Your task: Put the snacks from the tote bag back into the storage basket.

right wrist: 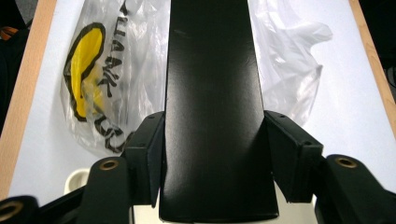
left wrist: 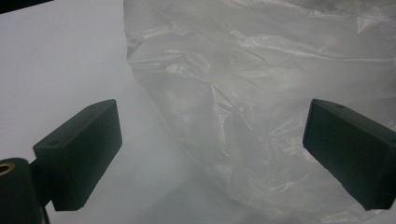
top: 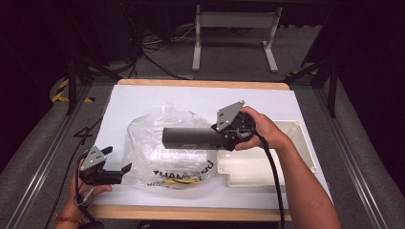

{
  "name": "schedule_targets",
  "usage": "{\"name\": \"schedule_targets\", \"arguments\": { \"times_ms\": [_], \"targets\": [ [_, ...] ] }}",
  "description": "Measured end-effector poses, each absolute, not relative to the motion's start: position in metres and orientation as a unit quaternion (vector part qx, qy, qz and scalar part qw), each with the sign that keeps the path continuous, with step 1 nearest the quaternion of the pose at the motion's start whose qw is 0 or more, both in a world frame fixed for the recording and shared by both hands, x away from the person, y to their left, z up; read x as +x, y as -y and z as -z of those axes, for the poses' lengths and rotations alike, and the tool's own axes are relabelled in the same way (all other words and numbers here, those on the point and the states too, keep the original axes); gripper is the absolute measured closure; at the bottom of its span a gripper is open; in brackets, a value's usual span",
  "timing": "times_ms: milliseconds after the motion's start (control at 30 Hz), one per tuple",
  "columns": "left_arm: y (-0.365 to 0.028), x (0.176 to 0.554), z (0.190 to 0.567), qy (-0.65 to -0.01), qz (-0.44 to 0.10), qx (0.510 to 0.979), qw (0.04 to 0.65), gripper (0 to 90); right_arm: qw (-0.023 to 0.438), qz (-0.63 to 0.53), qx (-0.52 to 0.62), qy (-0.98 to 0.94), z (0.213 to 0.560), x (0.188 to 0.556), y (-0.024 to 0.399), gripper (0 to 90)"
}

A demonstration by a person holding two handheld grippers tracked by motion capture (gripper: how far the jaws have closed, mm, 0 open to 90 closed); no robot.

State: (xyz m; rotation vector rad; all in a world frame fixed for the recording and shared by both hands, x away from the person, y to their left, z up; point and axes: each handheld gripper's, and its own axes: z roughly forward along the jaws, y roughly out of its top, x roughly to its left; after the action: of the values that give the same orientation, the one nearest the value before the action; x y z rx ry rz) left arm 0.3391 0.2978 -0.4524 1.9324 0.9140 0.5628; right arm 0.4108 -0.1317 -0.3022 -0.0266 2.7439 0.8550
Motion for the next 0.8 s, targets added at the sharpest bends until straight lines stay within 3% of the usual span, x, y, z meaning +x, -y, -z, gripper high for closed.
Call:
{"name": "schedule_targets", "arguments": {
  "times_ms": [800],
  "targets": [
    [-0.3,0.339,0.451,-0.376,-0.233,0.774,0.453,5.2,0.156,-0.293,0.042,-0.942,0.288,0.401,0.218,43.1]
  ]
}}
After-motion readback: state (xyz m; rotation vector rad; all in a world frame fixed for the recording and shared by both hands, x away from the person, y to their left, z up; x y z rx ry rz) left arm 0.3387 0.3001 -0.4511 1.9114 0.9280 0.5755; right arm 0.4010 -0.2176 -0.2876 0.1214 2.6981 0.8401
